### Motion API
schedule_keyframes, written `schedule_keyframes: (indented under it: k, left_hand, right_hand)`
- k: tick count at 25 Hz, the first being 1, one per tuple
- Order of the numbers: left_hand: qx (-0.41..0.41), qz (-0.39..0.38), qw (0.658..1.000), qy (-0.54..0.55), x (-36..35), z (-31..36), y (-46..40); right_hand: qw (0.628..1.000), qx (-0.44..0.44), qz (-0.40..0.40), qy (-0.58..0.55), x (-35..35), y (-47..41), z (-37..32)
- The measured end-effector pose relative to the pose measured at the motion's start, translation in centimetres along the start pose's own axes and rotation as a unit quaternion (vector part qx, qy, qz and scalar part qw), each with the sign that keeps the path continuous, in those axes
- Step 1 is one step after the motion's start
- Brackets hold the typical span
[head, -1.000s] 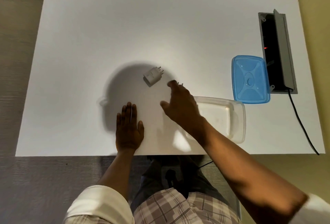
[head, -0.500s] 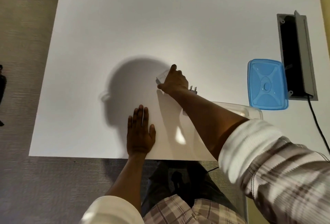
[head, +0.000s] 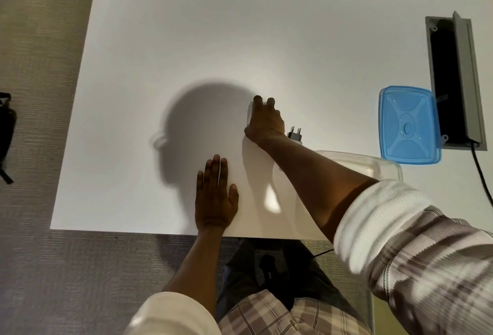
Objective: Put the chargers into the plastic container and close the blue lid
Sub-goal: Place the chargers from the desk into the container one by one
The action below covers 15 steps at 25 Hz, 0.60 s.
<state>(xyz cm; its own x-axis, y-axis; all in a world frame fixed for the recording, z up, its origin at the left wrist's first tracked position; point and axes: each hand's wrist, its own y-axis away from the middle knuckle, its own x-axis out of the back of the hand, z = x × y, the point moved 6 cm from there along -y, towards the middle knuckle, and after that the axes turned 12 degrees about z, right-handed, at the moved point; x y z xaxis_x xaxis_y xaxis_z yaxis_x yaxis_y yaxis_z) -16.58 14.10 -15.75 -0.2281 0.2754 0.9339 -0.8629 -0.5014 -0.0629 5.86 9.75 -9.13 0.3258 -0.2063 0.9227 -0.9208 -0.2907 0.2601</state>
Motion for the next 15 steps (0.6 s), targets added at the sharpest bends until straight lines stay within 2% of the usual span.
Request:
schedule_keyframes:
  k: [6, 10, 15]
  left_hand:
    - [0.003, -0.001, 1.0, -0.001, -0.1, -0.1, 0.0]
    - [0.0, 0.004, 1.0, 0.0, -0.3, -0.3, 0.1]
    - [-0.005, 0.003, 1.0, 0.005, -0.3, -0.1, 0.1]
  right_hand:
    - [1.0, -0.011, 0.027, -0.012, 0.0, 0.1, -0.5]
    - [0.998, 0.022, 0.041, -0.04, 2.0, 1.8, -0.9]
    - [0.982, 0.085, 0.132, -0.109, 7.5, 7.9, 2.0]
